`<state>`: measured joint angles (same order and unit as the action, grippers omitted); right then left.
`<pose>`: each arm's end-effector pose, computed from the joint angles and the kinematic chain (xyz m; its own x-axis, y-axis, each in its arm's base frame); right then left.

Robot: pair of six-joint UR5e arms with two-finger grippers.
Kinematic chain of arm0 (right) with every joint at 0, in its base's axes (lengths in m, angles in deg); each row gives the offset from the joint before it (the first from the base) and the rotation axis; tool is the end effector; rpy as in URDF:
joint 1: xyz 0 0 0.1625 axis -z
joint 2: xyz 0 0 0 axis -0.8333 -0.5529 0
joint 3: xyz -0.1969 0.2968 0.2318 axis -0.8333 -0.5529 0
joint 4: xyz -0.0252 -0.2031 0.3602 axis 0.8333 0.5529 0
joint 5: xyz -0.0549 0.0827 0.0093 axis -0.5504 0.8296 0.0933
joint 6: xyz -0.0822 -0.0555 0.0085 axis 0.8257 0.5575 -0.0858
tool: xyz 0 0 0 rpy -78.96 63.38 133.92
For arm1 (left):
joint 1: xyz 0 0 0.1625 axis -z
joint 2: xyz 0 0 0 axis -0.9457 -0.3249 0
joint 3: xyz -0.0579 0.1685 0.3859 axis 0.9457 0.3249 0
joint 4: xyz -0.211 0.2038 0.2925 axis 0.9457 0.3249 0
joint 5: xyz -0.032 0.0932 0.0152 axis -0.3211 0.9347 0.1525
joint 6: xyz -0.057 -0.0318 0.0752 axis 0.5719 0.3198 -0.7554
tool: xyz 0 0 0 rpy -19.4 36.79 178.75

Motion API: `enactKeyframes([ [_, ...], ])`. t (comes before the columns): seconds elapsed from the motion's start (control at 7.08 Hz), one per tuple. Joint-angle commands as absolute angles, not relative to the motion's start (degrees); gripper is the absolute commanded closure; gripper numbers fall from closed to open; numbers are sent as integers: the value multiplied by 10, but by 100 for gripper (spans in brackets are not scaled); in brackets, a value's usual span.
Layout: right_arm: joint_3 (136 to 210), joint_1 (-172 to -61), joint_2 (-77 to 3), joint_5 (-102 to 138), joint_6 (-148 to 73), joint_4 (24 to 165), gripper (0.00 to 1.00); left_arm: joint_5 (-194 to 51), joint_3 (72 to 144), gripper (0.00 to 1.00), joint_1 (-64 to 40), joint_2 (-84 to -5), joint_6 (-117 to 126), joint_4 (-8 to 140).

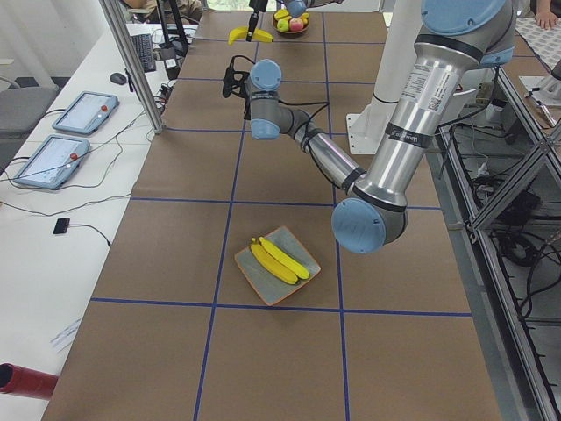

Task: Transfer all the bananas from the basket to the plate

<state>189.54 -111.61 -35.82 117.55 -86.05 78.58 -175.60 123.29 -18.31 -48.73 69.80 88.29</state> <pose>-0.2572 -0.5095 0.2402 0.3487 -0.1177 0.9298 -0.2846 0.9320 0.2247 0.2759 -0.4866 0.1991 0.0588 0.1487 -0.9871 0.2863 0.9448 0.1594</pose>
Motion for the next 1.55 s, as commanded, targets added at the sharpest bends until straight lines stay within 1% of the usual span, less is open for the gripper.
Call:
enactKeyframes([
  [0.0, 1918, -1013, -323, 1076, -968, 731, 100, -1751, 1233, 1, -193, -521, 749, 884],
  [0.14, 1915, -967, -324, 1023, -1000, 665, 100, -1725, 1233, 1, -198, -522, 770, 892],
  [0.42, 1917, -884, -315, 922, -1060, 615, 100, -1702, 1233, 1, -225, -524, 798, 923],
  [0.85, 1912, -801, -298, 819, -1076, 553, 100, -1702, 1250, 1, -235, -536, 840, 933],
  [0.99, 1911, -782, -280, 792, -1076, 553, 100, -1701, 1251, 1, -243, -541, 845, 934],
  [1.41, 1907, -767, -262, 766, -1073, 553, 100, -1697, 1251, 2, -250, -542, 846, 934],
])
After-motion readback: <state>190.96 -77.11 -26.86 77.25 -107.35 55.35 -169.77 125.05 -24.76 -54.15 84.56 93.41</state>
